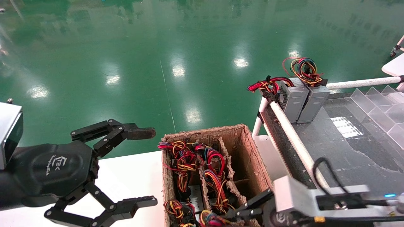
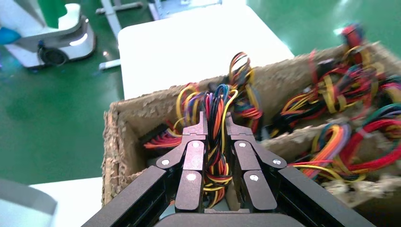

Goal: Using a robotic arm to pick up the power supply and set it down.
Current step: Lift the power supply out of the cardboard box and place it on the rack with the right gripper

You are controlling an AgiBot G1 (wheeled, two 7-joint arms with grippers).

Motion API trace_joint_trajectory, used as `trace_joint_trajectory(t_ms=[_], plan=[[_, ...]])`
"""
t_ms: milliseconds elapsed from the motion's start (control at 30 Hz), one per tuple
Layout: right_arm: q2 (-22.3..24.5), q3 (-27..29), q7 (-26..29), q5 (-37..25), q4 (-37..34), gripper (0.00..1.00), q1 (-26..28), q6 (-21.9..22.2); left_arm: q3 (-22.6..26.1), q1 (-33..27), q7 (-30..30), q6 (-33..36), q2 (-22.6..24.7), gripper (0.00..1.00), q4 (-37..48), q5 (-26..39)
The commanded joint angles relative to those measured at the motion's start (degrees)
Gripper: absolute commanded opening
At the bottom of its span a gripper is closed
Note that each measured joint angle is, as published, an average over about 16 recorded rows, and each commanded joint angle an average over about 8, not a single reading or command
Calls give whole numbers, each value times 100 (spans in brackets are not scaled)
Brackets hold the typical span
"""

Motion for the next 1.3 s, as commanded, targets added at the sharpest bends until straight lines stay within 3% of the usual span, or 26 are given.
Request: trace_joint_trajectory(t_ms=[33,767,1000,1300], plan=[[77,77,-10,99,36,0,-2,14,0,0,0,0,0,100,0,0],[849,1248,-348,1373,-509,0,383,293,4,-1,2,-2,-1,100,0,-2],[990,1360,-535,1189,-969,0,1002,222,5,-1,2,-2,-2,100,0,-3],[1108,1243,-917,490,-2066,0,1989,35,6,-1,3,-3,-2,100,0,-4]])
